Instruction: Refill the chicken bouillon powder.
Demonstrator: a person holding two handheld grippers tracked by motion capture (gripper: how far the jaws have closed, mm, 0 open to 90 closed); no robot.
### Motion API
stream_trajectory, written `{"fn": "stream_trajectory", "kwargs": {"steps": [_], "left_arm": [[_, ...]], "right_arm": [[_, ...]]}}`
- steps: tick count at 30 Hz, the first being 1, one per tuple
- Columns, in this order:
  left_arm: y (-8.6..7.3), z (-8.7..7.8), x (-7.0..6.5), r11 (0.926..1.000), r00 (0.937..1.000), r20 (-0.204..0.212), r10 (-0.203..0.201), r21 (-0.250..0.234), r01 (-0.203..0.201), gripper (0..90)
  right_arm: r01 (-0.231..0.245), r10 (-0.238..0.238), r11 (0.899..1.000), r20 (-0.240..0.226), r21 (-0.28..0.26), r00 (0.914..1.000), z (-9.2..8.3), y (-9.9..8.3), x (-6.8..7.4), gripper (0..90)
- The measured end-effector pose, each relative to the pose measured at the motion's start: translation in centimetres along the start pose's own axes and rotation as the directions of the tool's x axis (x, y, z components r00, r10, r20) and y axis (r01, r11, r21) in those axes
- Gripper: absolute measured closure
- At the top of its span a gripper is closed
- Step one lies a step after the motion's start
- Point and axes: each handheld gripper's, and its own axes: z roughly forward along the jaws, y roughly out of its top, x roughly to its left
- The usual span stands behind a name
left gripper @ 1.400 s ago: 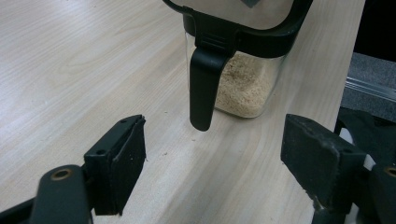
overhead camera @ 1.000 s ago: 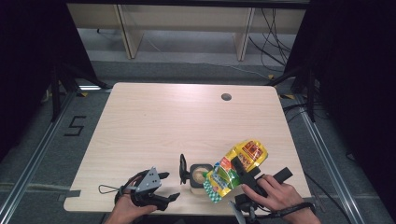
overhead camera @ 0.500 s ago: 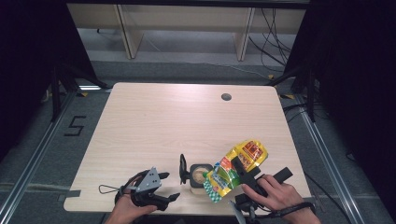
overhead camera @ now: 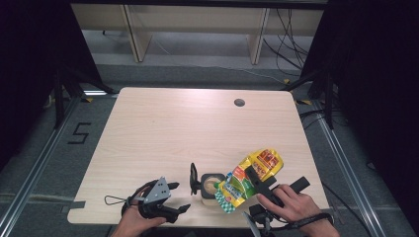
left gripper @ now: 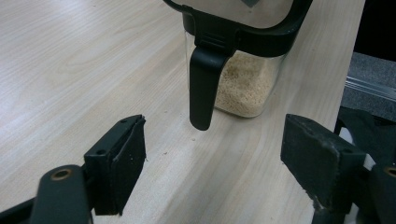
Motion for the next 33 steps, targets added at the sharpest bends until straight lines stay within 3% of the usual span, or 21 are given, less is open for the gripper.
{"fn": "stream_trajectory", "kwargs": {"steps": [5,7,8,10,11,13,14,15,17,18,19,20,21,22,32,33], "left_arm": [[0.0,0.0,0.0,1.0000,1.0000,0.001,0.001,0.001,-0.001,21.8],[0.0,0.0,0.0,1.0000,1.0000,0.000,0.000,-0.001,0.000,21.8],[0.0,0.0,0.0,1.0000,1.0000,-0.001,0.001,-0.001,-0.001,21.8],[0.0,0.0,0.0,1.0000,1.0000,0.000,0.000,0.000,0.000,21.8],[0.0,0.0,0.0,1.0000,1.0000,0.000,0.000,-0.001,0.000,21.8],[0.0,0.0,0.0,1.0000,1.0000,0.000,0.001,0.000,-0.001,21.8],[0.0,0.0,0.0,1.0000,1.0000,-0.001,0.000,-0.001,0.000,21.8],[0.0,0.0,0.0,1.0000,1.0000,-0.001,0.001,-0.001,-0.001,21.8],[0.0,0.0,0.0,1.0000,1.0000,-0.001,0.000,-0.001,0.000,21.8],[0.0,0.0,0.0,1.0000,1.0000,-0.001,0.000,-0.001,0.000,21.8],[0.0,0.0,0.0,1.0000,1.0000,0.000,0.001,0.000,-0.001,21.8],[0.0,0.0,0.0,1.0000,1.0000,0.000,0.000,0.000,0.000,21.8],[0.0,0.0,0.0,1.0000,1.0000,0.001,0.000,0.001,0.000,21.8],[0.0,0.0,0.0,1.0000,1.0000,0.001,0.000,0.001,0.000,21.7],[0.0,0.0,0.0,1.0000,1.0000,0.001,0.001,0.002,-0.001,21.8],[0.0,0.0,0.0,1.0000,1.0000,0.001,0.001,0.001,-0.001,21.8]], "right_arm": [[-0.021,0.020,1.000,-0.014,-0.009,0.9997,0.2,-0.1,0.3,49.7],[-0.094,0.094,0.996,-0.017,0.012,0.9955,0.2,-0.2,0.8,49.7],[-0.076,0.076,0.997,-0.017,0.004,0.9969,0.2,-0.3,0.7,49.7],[-0.084,0.084,0.996,-0.020,0.000,0.9962,0.2,-0.4,0.7,49.7],[-0.132,0.132,0.991,-0.011,0.000,0.9912,0.2,-0.3,1.0,49.7],[-0.132,0.132,0.991,-0.017,-0.010,0.9911,0.2,-0.4,0.9,49.8],[-0.183,0.183,0.983,-0.010,-0.024,0.9831,0.3,-0.3,1.2,49.7],[-0.138,0.137,0.990,-0.013,-0.026,0.9904,0.3,-0.4,1.0,49.7],[-0.142,0.142,0.989,-0.012,-0.030,0.9898,0.4,-0.5,1.0,49.8],[-0.151,0.150,0.988,-0.018,-0.039,0.9884,0.4,-0.5,1.0,49.7],[-0.213,0.213,0.976,-0.023,-0.035,0.9769,0.4,-0.4,1.4,49.7],[-0.161,0.160,0.986,-0.013,-0.052,0.9870,0.5,-0.7,1.0,49.7],[-0.156,0.155,0.985,-0.014,-0.071,0.9878,0.7,-0.7,1.0,49.8],[-0.201,0.200,0.978,-0.030,-0.055,0.9794,0.6,-0.6,1.2,49.8],[-0.237,0.235,0.968,-0.032,-0.081,0.9714,0.8,-1.1,1.4,50.0],[-0.241,0.238,0.967,-0.050,-0.083,0.9700,0.9,-1.1,1.4,50.0]]}}
